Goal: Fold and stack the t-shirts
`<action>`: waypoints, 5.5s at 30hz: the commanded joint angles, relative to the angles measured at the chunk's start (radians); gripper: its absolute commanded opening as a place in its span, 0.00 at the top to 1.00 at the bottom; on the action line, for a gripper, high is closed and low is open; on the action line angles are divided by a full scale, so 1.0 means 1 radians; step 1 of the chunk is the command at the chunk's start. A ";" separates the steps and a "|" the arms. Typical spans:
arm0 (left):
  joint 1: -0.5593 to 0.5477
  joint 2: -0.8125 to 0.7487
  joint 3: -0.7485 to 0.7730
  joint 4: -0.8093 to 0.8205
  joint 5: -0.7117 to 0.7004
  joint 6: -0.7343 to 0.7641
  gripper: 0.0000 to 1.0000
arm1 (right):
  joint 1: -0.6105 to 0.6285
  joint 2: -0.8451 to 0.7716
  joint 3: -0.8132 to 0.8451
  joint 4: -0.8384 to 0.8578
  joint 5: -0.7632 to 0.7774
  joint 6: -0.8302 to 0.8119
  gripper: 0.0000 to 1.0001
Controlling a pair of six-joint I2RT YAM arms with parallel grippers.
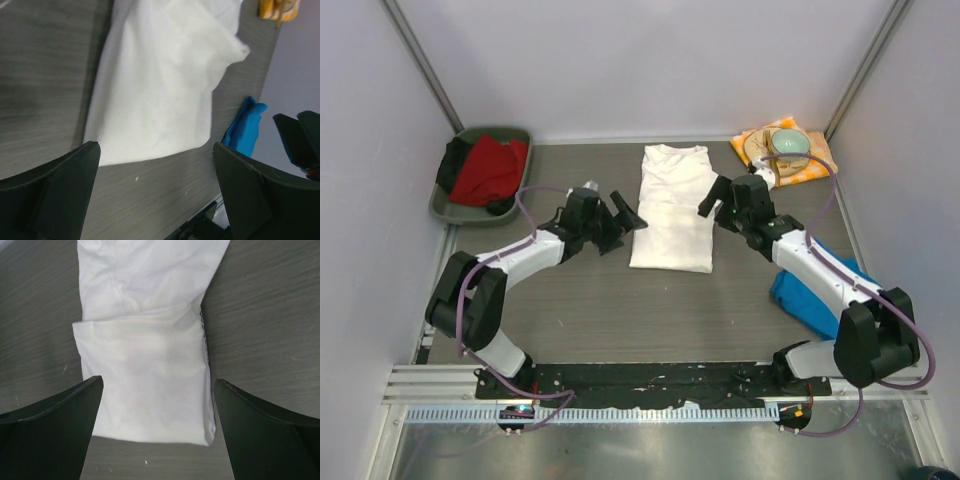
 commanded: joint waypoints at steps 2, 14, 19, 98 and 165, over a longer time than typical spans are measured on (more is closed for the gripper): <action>0.000 -0.067 -0.203 0.084 0.040 -0.015 0.00 | 0.014 -0.113 -0.138 -0.028 -0.042 0.007 0.02; -0.005 0.021 -0.293 0.225 0.104 -0.035 0.02 | 0.020 -0.150 -0.271 0.000 -0.056 0.010 0.05; -0.006 0.068 -0.288 0.248 0.110 -0.044 0.15 | 0.020 -0.156 -0.287 -0.005 -0.047 0.009 0.06; -0.127 -0.062 -0.580 0.365 0.051 -0.099 1.00 | 0.157 -0.127 -0.489 0.072 -0.084 0.096 0.99; 0.115 0.202 0.479 -0.124 0.026 0.074 1.00 | -0.033 0.434 0.537 -0.025 -0.151 -0.017 0.99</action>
